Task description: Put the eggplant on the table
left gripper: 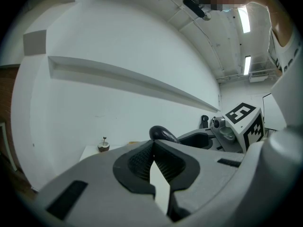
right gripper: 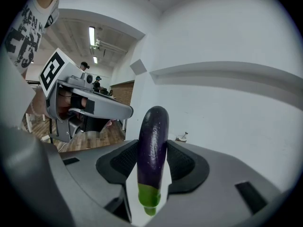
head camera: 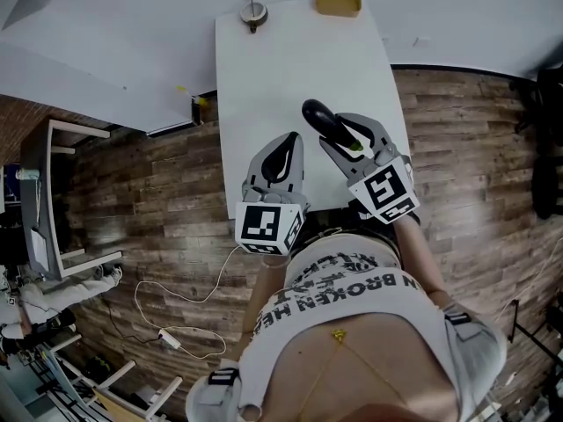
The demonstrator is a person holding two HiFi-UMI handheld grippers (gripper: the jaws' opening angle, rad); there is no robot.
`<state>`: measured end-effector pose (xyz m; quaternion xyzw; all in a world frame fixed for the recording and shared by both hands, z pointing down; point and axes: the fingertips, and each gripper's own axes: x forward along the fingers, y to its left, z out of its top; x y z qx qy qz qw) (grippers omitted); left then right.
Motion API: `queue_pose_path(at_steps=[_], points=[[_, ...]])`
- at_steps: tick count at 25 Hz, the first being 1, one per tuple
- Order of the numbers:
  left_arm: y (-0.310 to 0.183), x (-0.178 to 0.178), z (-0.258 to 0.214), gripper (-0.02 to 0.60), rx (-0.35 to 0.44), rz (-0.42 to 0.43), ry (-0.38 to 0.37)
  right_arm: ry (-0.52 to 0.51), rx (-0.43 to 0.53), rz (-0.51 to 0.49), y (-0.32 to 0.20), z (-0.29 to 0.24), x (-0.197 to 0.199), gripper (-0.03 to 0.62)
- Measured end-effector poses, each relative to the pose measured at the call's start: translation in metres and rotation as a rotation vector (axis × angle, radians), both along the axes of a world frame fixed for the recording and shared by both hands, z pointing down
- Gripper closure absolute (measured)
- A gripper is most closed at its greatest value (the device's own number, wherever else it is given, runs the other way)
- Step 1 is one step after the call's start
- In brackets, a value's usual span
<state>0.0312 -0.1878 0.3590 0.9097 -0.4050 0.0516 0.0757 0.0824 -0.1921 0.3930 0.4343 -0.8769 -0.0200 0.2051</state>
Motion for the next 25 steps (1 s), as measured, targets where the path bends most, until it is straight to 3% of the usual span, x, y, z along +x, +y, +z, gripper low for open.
queue_pose_path(at_steps=[8,18,25], points=[[0.005,-0.003,0.006,0.575,-0.012,-0.01,-0.005,0.02,-0.024,-0.009,-0.003,0.013,0.0,0.407],[0.01,-0.021,0.017,0.575,-0.042,-0.06,-0.013,0.192,-0.093,-0.049,-0.01,0.065,-0.003,0.407],[0.021,-0.043,0.024,0.575,-0.067,-0.107,-0.022,0.222,-0.185,-0.097,-0.005,0.104,-0.014,0.407]])
